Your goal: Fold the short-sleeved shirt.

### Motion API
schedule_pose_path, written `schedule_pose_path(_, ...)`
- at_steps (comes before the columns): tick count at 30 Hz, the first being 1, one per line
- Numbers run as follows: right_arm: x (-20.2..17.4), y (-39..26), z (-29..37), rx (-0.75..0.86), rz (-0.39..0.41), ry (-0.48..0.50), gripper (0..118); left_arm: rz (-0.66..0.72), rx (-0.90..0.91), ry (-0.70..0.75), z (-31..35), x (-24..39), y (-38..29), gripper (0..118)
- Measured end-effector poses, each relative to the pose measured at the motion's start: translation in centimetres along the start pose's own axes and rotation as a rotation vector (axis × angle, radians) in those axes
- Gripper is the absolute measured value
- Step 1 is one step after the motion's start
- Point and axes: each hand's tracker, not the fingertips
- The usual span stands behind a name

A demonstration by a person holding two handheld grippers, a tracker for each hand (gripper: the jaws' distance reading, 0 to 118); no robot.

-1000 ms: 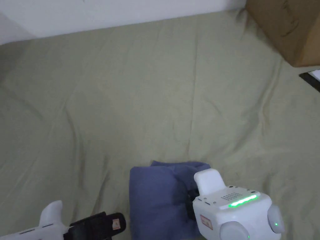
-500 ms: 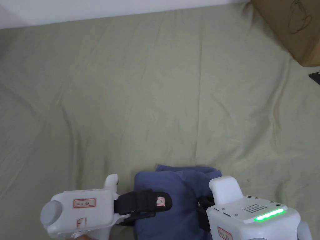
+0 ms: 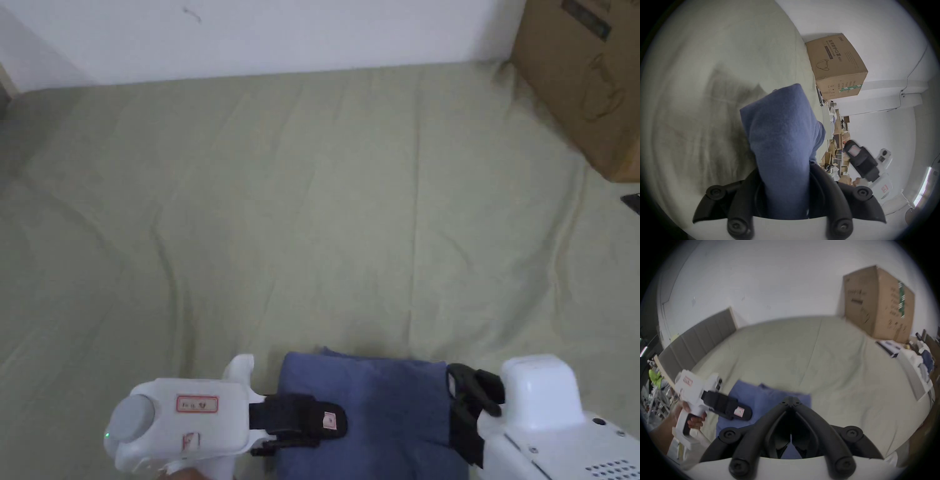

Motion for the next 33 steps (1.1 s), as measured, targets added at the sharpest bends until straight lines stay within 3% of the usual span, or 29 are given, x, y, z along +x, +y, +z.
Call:
schedule_pose_path(3, -0.7, 1.5, 2.3, 0.086, 0.014, -0.066, 0, -0.043, 0.011, 0.073, 3.5, 0.6, 0.2, 24)
schedule_pose_path(6, -1.1, 2.6, 3.7, 0.14, -0.042, -0.075, 0, -0.062, 0.046, 0.161, 8.5, 0.0, 0.9, 24)
schedule_pose_path(8, -1.7, 2.9, 3.9, 0.168, -0.035, -0.091, 0, -0.064, 0.07, 0.24, 12.1, -0.9, 1.6, 24)
schedule_pose_path(13, -3.1, 3.5, 2.7, 0.131, -0.017, -0.072, 0, -0.04, 0.153, 0.448, 20.9, -3.8, 3.2, 24)
schedule_pose_path(18, -4.9, 3.5, 0.6, 0.089, 0.065, -0.078, 0, -0.027, 0.202, 0.77, 28.2, -7.5, 6.0, 24)
schedule_pose_path(22, -5.7, 4.1, -0.5, 0.076, 0.066, -0.07, 0, 0.014, 0.273, 0.953, 33.1, -10.9, 8.8, 24)
schedule_pose_path(26, -6.0, 4.2, -1.6, 0.075, 0.116, -0.083, 0, -0.057, 0.338, 1.231, 35.2, -12.4, 10.7, 26)
schedule_pose_path(28, -6.0, 4.1, -2.2, 0.067, 0.113, -0.086, 0, -0.059, 0.422, 1.243, 35.1, -12.3, 10.0, 36)
schedule_pose_path(30, -5.8, 3.6, -2.7, 0.029, 0.092, -0.072, 0, -0.031, 0.433, 1.223, 35.1, -12.8, 9.8, 68)
schedule_pose_path(32, -5.7, 3.2, -2.8, 0.014, 0.092, -0.068, 0, -0.009, 0.48, 1.197, 35.0, -12.7, 9.0, 107)
schedule_pose_path(33, -5.6, 3.0, -2.7, 0.006, 0.1, -0.065, 0, 0.002, 0.531, 1.168, 35.1, -12.4, 8.3, 111)
